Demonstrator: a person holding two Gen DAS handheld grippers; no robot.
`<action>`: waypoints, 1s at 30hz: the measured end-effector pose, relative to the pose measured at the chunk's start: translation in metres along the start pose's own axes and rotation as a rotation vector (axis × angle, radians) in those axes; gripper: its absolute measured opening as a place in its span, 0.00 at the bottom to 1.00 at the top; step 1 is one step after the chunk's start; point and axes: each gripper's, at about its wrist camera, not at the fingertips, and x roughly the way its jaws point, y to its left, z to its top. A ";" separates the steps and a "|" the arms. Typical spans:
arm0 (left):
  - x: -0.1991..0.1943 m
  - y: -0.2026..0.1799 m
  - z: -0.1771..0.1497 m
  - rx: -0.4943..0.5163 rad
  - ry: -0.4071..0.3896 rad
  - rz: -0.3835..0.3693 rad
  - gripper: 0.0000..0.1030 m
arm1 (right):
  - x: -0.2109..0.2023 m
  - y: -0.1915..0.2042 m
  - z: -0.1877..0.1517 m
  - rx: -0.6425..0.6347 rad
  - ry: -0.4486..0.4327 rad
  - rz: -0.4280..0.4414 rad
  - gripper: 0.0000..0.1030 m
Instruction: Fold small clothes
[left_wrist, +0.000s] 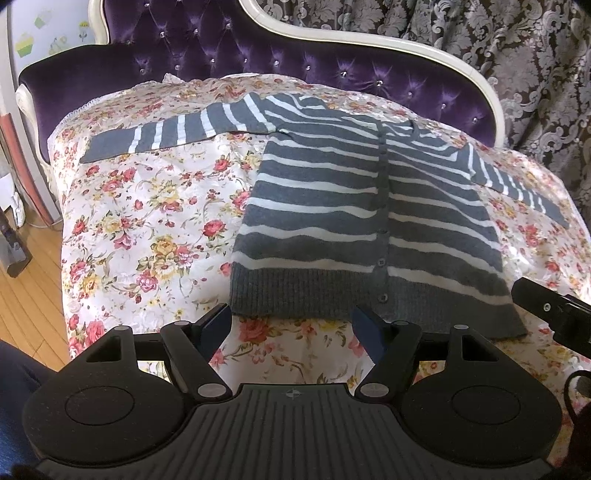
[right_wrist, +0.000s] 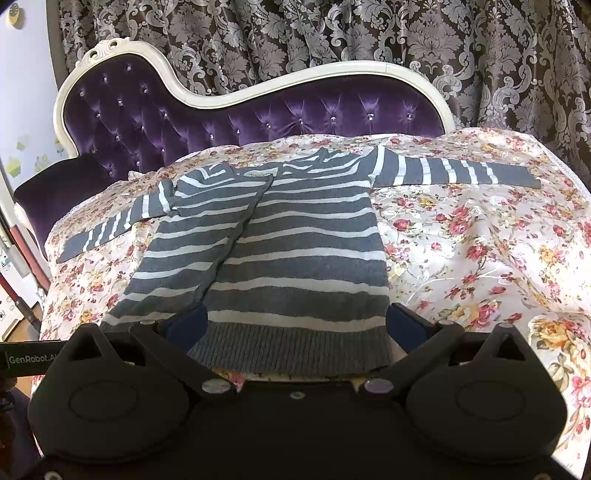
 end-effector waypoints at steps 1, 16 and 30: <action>0.000 0.000 -0.001 0.000 0.001 -0.001 0.69 | 0.000 0.000 0.000 0.000 0.000 0.000 0.99; 0.003 -0.001 -0.002 0.002 0.009 -0.005 0.69 | 0.004 0.001 -0.002 0.010 0.030 0.009 0.99; 0.003 -0.001 -0.003 0.006 0.009 -0.005 0.69 | 0.008 0.004 -0.001 0.008 0.045 0.015 0.99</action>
